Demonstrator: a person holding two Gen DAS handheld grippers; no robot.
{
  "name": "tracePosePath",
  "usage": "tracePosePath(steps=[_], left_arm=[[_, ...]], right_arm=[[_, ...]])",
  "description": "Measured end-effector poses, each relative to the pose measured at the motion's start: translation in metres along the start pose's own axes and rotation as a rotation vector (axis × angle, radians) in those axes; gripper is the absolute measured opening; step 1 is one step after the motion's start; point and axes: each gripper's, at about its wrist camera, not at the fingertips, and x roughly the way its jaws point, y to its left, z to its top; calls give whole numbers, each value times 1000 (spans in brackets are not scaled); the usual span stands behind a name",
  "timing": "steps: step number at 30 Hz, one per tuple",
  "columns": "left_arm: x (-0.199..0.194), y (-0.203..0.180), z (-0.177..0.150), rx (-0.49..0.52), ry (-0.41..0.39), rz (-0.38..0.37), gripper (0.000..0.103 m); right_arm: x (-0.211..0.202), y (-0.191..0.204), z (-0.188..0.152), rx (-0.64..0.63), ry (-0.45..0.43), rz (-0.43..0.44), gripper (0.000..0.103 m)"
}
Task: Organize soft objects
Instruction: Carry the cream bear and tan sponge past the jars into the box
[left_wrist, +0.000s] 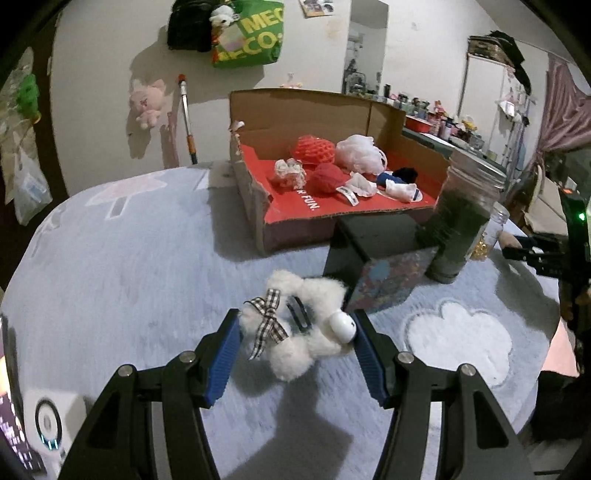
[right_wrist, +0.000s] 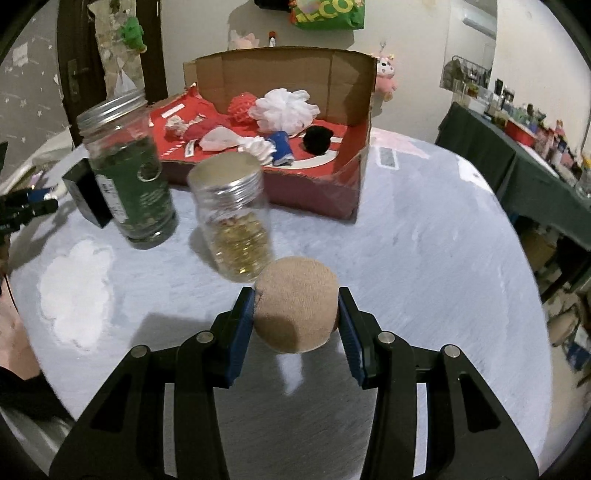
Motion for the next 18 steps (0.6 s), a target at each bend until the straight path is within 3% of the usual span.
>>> tracePosePath(steps=[18], left_arm=[[14, 9, 45, 166, -12, -31, 62]], right_arm=[[14, -2, 43, -199, 11, -60, 42]])
